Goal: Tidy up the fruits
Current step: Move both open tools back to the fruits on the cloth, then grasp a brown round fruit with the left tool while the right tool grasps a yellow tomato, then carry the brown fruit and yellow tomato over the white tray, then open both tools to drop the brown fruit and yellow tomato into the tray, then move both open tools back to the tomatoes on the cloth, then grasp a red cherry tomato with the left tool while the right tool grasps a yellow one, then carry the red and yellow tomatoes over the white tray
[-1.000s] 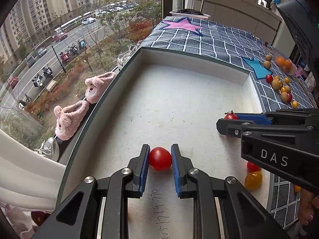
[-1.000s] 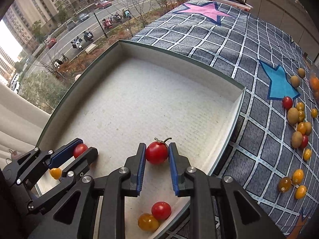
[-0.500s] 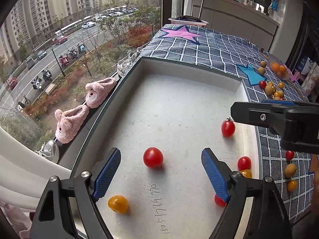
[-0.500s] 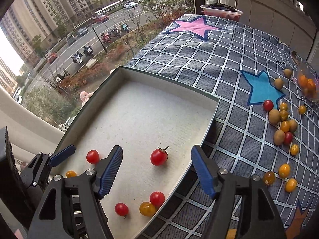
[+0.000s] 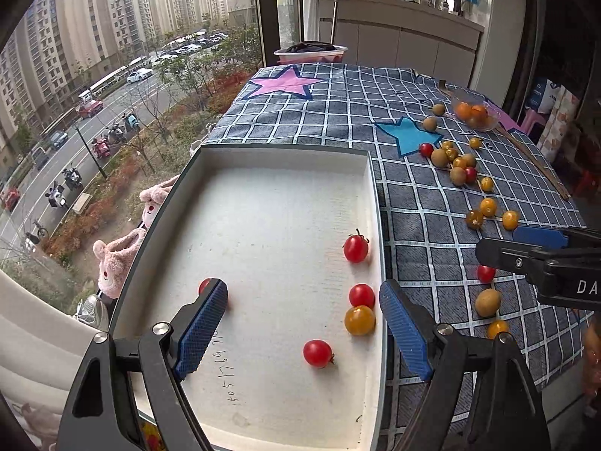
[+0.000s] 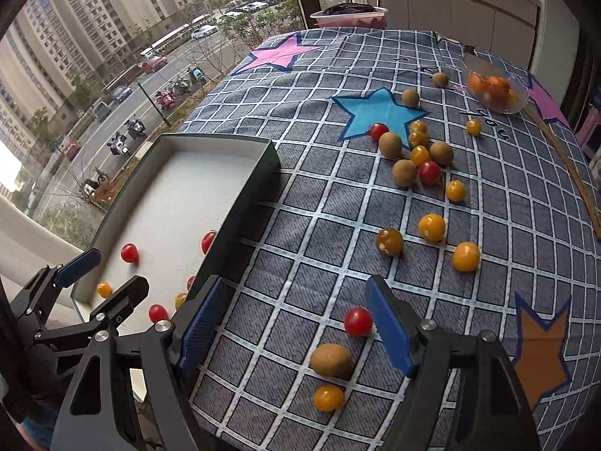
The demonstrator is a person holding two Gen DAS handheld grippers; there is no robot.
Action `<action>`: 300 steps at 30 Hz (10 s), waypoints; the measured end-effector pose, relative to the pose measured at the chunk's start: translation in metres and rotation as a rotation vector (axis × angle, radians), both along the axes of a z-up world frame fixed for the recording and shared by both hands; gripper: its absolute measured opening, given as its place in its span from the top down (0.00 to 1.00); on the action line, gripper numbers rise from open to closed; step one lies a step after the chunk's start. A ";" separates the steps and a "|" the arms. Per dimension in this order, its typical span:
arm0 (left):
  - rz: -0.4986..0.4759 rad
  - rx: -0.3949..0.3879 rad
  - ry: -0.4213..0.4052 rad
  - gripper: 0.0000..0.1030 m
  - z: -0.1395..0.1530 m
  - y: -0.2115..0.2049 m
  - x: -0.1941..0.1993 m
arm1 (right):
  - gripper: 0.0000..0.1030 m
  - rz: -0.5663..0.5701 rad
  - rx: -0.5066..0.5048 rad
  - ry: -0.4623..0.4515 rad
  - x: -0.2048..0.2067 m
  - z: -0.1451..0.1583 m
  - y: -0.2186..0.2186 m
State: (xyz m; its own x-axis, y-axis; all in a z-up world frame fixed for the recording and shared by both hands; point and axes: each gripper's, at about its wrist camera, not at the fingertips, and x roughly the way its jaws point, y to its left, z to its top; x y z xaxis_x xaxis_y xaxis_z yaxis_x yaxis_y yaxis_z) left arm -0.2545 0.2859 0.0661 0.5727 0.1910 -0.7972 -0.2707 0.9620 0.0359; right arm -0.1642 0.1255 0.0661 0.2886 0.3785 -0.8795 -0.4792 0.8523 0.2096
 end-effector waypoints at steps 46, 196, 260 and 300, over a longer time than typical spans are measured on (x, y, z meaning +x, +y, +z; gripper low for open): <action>-0.217 -0.011 0.168 0.46 -0.054 -0.142 0.053 | 0.39 -0.124 -0.113 -0.093 0.059 -0.048 -0.072; -0.223 0.006 0.103 0.18 -0.042 -0.135 0.065 | 0.43 -0.050 -0.038 -0.038 0.067 -0.047 -0.072; -0.233 -0.103 0.044 0.80 -0.020 -0.117 0.015 | 0.76 -0.083 0.002 -0.004 -0.005 -0.029 -0.098; 0.073 -0.040 0.068 0.80 -0.006 0.114 0.049 | 0.76 0.227 -0.037 0.002 0.031 0.008 0.145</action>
State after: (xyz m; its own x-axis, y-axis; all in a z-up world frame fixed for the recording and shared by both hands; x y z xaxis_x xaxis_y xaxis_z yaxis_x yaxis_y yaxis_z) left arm -0.2058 0.3997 0.0596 0.5024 0.1975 -0.8418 -0.3383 0.9408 0.0188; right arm -0.1335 0.2707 0.0745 0.1980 0.4011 -0.8944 -0.6589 0.7300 0.1815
